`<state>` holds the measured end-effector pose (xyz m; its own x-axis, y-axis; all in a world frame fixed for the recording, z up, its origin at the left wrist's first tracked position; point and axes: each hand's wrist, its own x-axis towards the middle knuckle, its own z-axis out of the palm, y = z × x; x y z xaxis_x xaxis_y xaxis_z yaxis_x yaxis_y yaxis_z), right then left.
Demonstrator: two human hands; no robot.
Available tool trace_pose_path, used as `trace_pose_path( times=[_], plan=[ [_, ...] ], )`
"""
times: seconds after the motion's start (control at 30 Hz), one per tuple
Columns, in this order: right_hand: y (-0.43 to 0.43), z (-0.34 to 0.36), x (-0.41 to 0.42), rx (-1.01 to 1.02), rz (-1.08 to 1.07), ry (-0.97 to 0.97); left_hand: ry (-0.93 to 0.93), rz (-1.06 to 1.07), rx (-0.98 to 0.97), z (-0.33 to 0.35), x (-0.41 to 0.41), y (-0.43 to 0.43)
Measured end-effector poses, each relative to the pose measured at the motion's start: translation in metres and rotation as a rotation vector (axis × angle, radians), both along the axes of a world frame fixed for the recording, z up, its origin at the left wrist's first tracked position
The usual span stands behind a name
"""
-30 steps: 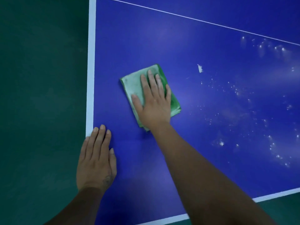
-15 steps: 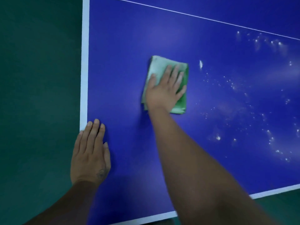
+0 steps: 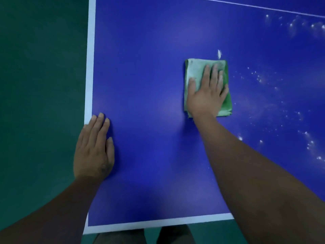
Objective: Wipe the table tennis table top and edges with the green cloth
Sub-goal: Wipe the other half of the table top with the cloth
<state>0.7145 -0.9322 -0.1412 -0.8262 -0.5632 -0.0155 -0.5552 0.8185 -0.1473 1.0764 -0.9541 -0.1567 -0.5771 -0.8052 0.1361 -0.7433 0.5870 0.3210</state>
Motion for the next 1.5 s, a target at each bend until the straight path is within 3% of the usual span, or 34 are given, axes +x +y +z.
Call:
trace_pose_path(
  times=[0.1, 0.2, 0.4, 0.63, 0.77, 1.0, 1.13, 1.33, 1.5],
  plan=[
    [0.020, 0.002, 0.057, -0.019, 0.009, 0.015, 0.004, 0.015, -0.005, 0.001, -0.001, 0.002],
    [0.069, 0.002, 0.112, -0.044, 0.233, 0.023, -0.027, 0.051, -0.045, 0.001, -0.008, 0.006],
    [0.125, -0.001, 0.084, -0.030, 0.506, 0.004, -0.036, 0.506, 0.109, 0.014, -0.104, 0.065],
    [0.043, -0.001, -0.035, -0.009, 0.207, -0.002, -0.120, 0.586, 0.044, 0.000, -0.122, 0.082],
    [0.020, 0.002, -0.025, -0.015, 0.121, -0.021, -0.106, 0.582, 0.067, 0.005, -0.126, 0.082],
    [0.111, -0.002, 0.102, -0.137, 0.403, -0.064, -0.074, 0.597, 0.046, 0.003, -0.127, 0.082],
    [0.160, -0.008, 0.070, -0.109, 0.568, -0.063, -0.047, 0.601, 0.018, 0.006, -0.126, 0.083],
    [0.108, -0.003, -0.048, -0.044, 0.294, 0.035, -0.064, 0.611, 0.065, 0.007, -0.127, 0.082],
    [0.082, 0.001, -0.025, -0.014, 0.176, -0.024, -0.040, 0.624, 0.070, 0.011, -0.131, 0.082]
  ],
)
